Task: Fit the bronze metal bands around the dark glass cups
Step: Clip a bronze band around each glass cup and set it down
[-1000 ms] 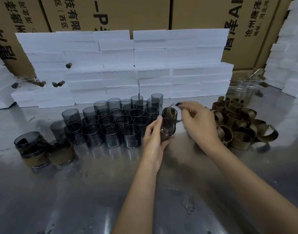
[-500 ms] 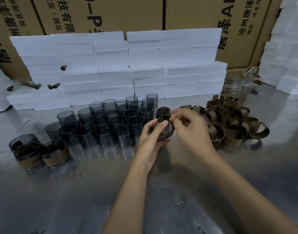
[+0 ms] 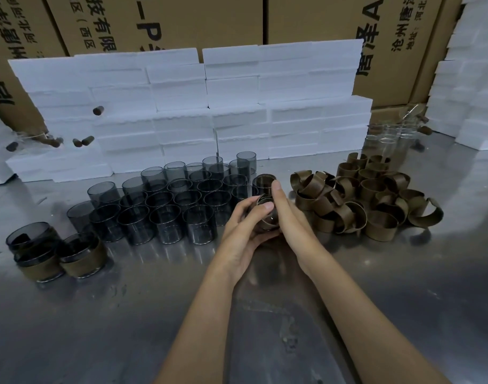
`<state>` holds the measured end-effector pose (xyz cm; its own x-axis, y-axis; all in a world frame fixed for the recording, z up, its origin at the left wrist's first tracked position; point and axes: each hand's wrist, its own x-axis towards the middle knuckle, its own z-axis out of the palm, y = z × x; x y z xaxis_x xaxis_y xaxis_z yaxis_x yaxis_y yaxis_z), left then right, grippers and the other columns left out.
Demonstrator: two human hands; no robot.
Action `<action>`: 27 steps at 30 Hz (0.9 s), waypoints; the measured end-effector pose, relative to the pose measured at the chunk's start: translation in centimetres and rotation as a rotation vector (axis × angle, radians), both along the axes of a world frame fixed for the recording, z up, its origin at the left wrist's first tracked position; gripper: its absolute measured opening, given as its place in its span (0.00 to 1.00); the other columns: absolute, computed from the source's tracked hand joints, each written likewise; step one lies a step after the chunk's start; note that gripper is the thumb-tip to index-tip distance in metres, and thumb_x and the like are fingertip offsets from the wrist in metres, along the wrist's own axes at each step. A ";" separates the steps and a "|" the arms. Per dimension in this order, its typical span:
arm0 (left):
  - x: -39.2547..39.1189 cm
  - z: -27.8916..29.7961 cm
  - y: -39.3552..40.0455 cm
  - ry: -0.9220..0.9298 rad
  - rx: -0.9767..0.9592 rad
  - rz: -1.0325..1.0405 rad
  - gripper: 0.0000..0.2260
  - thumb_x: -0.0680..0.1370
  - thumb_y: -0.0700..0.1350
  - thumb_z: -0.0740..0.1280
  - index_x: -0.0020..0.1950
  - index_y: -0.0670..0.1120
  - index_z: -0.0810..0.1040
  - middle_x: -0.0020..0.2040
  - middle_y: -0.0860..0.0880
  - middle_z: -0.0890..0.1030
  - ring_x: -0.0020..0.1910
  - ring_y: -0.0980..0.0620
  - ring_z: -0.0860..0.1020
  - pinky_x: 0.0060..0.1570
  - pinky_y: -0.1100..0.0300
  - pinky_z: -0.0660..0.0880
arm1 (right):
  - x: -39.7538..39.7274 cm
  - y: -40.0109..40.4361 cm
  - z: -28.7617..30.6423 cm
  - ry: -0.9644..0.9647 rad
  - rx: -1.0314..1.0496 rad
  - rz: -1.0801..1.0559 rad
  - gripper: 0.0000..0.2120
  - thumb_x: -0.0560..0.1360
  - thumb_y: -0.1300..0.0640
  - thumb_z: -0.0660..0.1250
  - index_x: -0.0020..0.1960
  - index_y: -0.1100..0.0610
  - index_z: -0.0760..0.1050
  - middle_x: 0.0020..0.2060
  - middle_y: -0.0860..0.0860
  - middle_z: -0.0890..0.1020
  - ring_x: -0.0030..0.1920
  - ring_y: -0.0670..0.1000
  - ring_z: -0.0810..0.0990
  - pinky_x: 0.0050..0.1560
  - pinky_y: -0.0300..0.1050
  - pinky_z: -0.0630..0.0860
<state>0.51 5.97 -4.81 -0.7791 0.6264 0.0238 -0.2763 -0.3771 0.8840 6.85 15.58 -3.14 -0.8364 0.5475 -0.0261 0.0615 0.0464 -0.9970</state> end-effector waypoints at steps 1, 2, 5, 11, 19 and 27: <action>0.0 0.1 0.0 -0.007 0.001 -0.002 0.33 0.66 0.51 0.79 0.68 0.43 0.77 0.65 0.37 0.80 0.64 0.41 0.81 0.54 0.48 0.81 | 0.0 0.0 -0.1 0.011 -0.008 0.001 0.39 0.66 0.17 0.58 0.59 0.45 0.82 0.53 0.43 0.86 0.57 0.42 0.82 0.67 0.49 0.75; 0.1 0.2 0.0 -0.011 0.002 -0.006 0.33 0.66 0.51 0.79 0.69 0.43 0.77 0.64 0.37 0.81 0.63 0.41 0.81 0.54 0.48 0.81 | 0.1 0.1 0.0 0.020 -0.017 0.002 0.39 0.66 0.18 0.58 0.59 0.46 0.81 0.54 0.43 0.86 0.57 0.42 0.82 0.67 0.48 0.75; 0.1 0.1 -0.1 -0.015 0.002 -0.024 0.31 0.69 0.48 0.78 0.70 0.43 0.76 0.62 0.38 0.82 0.64 0.41 0.81 0.54 0.49 0.81 | 0.3 0.1 0.0 0.050 -0.032 0.005 0.38 0.66 0.19 0.58 0.60 0.46 0.81 0.54 0.43 0.86 0.56 0.40 0.82 0.64 0.45 0.75; -0.1 0.0 -0.2 -0.015 -0.018 -0.045 0.27 0.73 0.45 0.74 0.72 0.42 0.74 0.62 0.38 0.82 0.64 0.41 0.81 0.55 0.50 0.81 | 0.4 0.2 -0.3 0.092 -0.039 -0.002 0.38 0.65 0.19 0.58 0.59 0.46 0.81 0.54 0.43 0.86 0.57 0.41 0.82 0.63 0.44 0.74; 0.0 -0.2 -0.5 -0.017 0.004 -0.052 0.19 0.77 0.43 0.73 0.66 0.39 0.78 0.62 0.37 0.82 0.61 0.40 0.82 0.53 0.47 0.82 | -0.2 0.3 -1.0 0.154 -0.106 -0.153 0.29 0.79 0.33 0.61 0.54 0.58 0.82 0.45 0.50 0.88 0.50 0.49 0.86 0.55 0.46 0.81; 0.2 0.6 -0.1 -0.020 -0.197 0.173 0.19 0.85 0.54 0.60 0.64 0.42 0.81 0.57 0.40 0.86 0.59 0.42 0.84 0.59 0.48 0.81 | 0.1 0.0 -1.3 0.189 0.002 -0.128 0.22 0.79 0.35 0.64 0.50 0.54 0.81 0.39 0.44 0.86 0.43 0.40 0.83 0.44 0.30 0.75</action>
